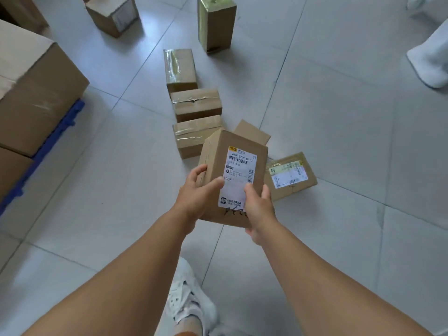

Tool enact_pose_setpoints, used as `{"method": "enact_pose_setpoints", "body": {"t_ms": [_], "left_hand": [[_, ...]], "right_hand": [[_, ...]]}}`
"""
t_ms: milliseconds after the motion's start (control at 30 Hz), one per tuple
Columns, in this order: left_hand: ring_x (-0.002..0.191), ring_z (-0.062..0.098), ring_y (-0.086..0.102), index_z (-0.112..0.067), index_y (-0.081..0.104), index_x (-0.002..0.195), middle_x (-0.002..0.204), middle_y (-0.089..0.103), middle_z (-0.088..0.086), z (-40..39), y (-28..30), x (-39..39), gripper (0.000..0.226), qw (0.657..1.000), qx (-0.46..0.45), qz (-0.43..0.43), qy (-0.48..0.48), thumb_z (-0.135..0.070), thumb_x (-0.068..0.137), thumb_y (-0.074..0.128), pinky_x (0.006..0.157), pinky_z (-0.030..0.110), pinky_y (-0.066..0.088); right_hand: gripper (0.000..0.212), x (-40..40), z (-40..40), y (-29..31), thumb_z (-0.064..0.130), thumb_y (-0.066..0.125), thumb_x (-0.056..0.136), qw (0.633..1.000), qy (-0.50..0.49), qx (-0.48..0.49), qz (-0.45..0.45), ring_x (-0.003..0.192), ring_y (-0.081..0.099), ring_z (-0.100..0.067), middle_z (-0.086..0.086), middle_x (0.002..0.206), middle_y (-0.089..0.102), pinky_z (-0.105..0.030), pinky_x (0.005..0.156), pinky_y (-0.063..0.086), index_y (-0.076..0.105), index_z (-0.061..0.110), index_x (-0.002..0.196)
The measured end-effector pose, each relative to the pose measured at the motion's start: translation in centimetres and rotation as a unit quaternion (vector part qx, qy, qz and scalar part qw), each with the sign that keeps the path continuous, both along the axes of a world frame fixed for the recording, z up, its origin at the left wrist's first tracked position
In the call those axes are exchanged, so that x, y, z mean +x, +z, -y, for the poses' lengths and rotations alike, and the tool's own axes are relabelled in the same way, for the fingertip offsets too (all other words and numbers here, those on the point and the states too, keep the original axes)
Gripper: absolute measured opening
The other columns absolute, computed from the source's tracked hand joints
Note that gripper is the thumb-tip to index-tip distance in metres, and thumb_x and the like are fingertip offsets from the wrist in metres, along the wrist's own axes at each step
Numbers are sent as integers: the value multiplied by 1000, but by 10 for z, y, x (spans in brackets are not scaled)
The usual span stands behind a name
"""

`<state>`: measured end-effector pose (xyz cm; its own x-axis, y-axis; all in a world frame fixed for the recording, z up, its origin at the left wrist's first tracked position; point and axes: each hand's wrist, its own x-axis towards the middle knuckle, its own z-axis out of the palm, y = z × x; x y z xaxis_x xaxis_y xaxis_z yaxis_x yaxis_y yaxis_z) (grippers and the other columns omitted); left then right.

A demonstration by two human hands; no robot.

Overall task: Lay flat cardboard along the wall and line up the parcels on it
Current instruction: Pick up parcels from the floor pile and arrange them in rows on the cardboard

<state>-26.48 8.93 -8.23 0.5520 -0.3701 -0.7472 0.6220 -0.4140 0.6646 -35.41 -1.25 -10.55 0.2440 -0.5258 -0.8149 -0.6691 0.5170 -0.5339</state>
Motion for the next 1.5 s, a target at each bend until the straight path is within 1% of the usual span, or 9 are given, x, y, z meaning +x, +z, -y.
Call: {"method": "enact_pose_setpoints", "body": {"t_ms": [233,333,467,533,667,833,1033,1300,1500], "left_hand": [[78,13,56,-29,40,125,105,63,4,46,20,74,50,998,2,-65,-28,-29,84,68,59,27,34],[89,17,56,-28,43,115,121,59,9,61,17,98,69,998,11,-51,-39,-38,61,83,64,29,38],[86,20,60,-26,38,118,115,59,8,85,5,115,66,998,24,-41,-35,-30,69,83,61,29,42],[81,19,61,-24,38,119,106,58,5,101,-3,120,66,999,36,3,-19,-31,70,82,56,28,47],[112,22,42,-39,37,102,115,46,-1,132,-32,121,76,971,161,167,-67,-61,40,75,92,46,48],[124,24,32,-35,36,124,127,40,1,167,-65,123,82,935,196,280,-93,-55,55,77,106,51,32],[127,26,29,-34,33,133,133,36,4,197,-97,130,86,921,198,325,-85,-51,60,76,110,47,25],[130,26,27,-35,34,132,136,32,3,224,-111,127,84,901,225,358,-96,-49,60,76,108,41,19],[129,27,27,-35,33,133,137,30,3,231,-107,129,86,906,234,339,-94,-49,60,76,108,44,22]], "right_hand": [[65,55,58,17,56,43,79,1000,-14,24,-11,112,56,-23,-1,131,57,-41,91,47,30,41,141],[42,77,79,17,47,38,90,999,-20,25,3,98,58,-19,-2,118,61,-30,69,43,43,36,131],[48,97,99,-4,60,34,79,1000,-12,10,2,103,60,-23,-1,113,65,-40,84,50,50,43,121],[47,103,106,-15,63,32,78,999,-27,20,5,100,61,-24,-1,110,67,-38,77,50,51,46,118],[76,99,117,-53,66,39,79,995,-63,29,-67,127,42,-30,-6,146,38,-53,100,40,19,39,147],[105,62,145,-112,62,59,81,962,-154,27,-225,136,26,-37,-15,154,14,-51,112,26,-5,21,153],[127,57,166,-159,80,57,68,946,-111,25,-304,144,5,-35,-19,157,-9,-46,116,6,-13,15,153],[138,83,199,-189,83,60,58,954,23,-59,-294,138,-20,-53,-15,150,-38,-64,109,11,-32,29,145],[139,86,209,-189,72,69,59,945,31,-74,-318,135,3,-49,-17,149,-35,-52,109,20,-29,25,146]]}}
